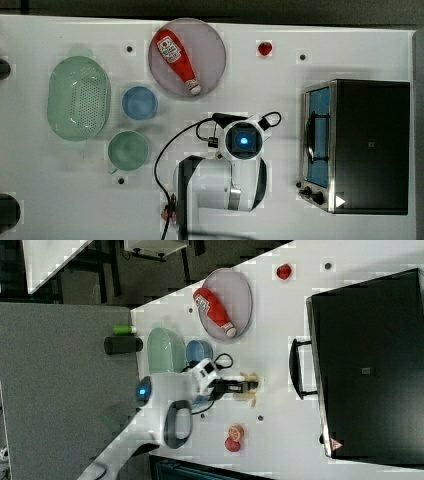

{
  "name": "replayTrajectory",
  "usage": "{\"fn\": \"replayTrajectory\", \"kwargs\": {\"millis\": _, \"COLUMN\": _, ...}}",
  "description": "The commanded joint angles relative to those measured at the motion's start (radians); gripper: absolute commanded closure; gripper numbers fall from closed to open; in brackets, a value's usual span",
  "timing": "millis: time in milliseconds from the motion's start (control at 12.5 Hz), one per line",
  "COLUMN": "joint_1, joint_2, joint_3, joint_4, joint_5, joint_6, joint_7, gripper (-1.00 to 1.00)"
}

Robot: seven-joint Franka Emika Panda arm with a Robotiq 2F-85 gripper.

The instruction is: Pick Banana and place it in mug.

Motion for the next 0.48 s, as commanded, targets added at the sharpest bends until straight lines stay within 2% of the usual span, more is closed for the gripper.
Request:
{"fn": "replayTrajectory", "kwargs": {"millis": 80, "joint_1": 0.017, "joint_2": -0.162, "joint_3": -0.020, "joint_4": 0.103, "joint_5": 0.006, "joint_6": -0.194, "joint_7": -0.022, "gripper": 0.38}}
{"fn": "replayTrajectory", "kwargs": {"millis": 480, "joint_1": 0.019, "joint_2": -0.380, "joint_3": -0.021, "joint_4": 0.255, "joint_5": 0.006, "joint_6": -0.539, "joint_7": -0.017, "gripper": 0.38}}
